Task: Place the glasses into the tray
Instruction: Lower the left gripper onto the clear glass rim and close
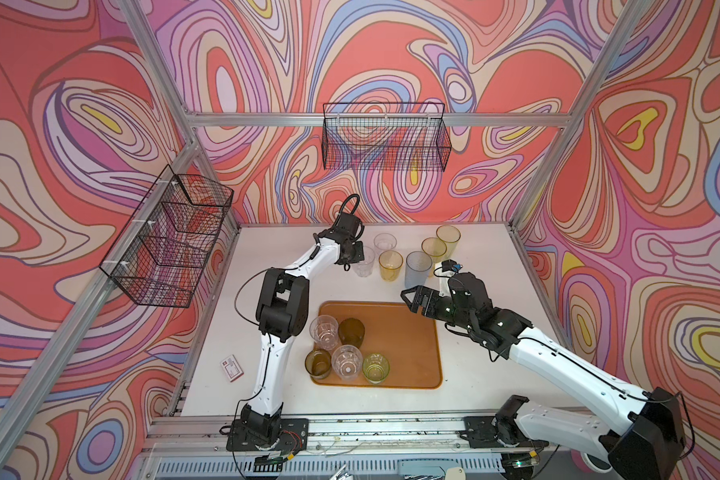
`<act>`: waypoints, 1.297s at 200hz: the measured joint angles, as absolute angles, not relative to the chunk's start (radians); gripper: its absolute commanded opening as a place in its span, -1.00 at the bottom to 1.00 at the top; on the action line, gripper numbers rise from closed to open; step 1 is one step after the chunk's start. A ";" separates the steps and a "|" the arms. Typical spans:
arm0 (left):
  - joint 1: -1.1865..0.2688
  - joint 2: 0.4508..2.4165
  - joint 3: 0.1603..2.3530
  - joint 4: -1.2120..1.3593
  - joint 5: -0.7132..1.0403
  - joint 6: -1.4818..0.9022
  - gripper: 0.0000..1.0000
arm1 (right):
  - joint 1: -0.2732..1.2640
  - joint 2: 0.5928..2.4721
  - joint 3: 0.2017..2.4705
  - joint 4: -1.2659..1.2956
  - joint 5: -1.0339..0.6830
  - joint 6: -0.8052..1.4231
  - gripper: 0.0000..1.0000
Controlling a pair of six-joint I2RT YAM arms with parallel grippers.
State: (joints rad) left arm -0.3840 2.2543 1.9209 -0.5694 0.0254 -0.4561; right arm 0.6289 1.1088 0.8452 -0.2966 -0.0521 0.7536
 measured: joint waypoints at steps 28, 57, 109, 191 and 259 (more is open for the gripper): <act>-0.383 2.254 1.922 -0.586 0.024 -0.455 -0.78 | 0.629 1.113 0.845 -0.302 -0.051 0.754 0.97; -0.382 2.254 1.922 -0.591 0.025 -0.452 -0.93 | 0.629 1.123 0.845 -0.301 -0.051 0.759 0.96; -0.382 2.231 1.887 -0.583 0.025 -0.448 -1.00 | 0.629 1.129 0.845 -0.299 -0.051 0.772 0.97; -0.380 2.135 1.755 -0.578 0.035 -0.444 -1.00 | 0.629 1.124 0.838 -0.290 -0.053 0.813 0.95; -0.380 2.044 1.715 -0.577 0.057 -0.445 -1.00 | 0.629 1.094 0.838 -0.279 -0.051 0.832 0.95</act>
